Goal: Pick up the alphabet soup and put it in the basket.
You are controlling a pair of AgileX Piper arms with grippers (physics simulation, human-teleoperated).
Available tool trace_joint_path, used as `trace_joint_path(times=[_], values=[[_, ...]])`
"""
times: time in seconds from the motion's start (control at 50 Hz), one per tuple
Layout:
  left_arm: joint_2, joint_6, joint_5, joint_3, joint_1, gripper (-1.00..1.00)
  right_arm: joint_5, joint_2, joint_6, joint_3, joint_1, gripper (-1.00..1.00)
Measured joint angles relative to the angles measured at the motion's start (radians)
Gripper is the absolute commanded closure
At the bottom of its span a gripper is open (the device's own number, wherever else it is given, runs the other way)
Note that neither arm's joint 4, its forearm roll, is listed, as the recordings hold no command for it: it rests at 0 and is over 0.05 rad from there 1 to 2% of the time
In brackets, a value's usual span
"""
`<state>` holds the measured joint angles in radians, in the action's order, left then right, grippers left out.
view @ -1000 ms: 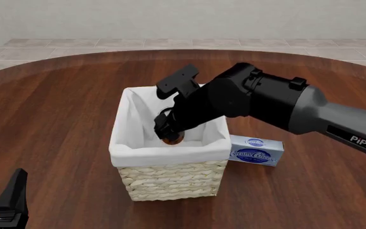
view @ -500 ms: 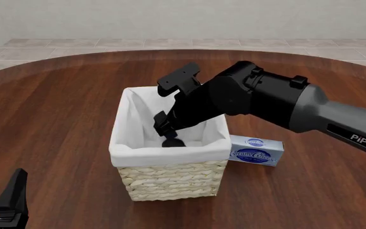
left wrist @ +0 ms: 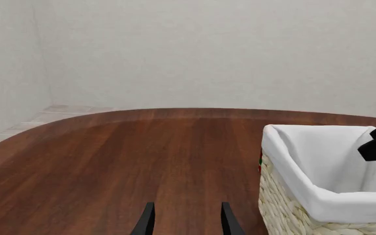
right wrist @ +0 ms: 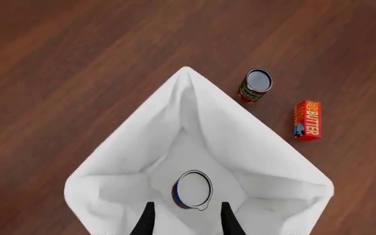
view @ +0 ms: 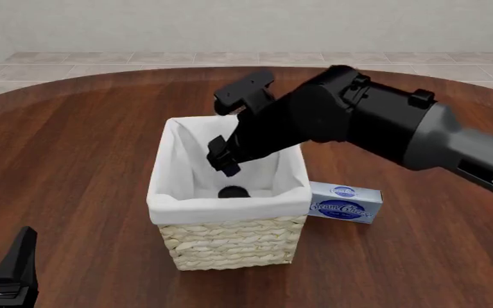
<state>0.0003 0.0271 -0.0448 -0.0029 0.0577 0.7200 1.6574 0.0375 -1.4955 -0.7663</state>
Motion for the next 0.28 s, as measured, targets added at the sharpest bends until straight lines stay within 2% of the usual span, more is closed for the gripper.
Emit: trace_joint_path(times=[0.28], values=[[0.000, -0.001, 0.000, 0.000, 0.000, -1.00, 0.020, -0.014, 0.004, -0.037, 0.004, -1.00]])
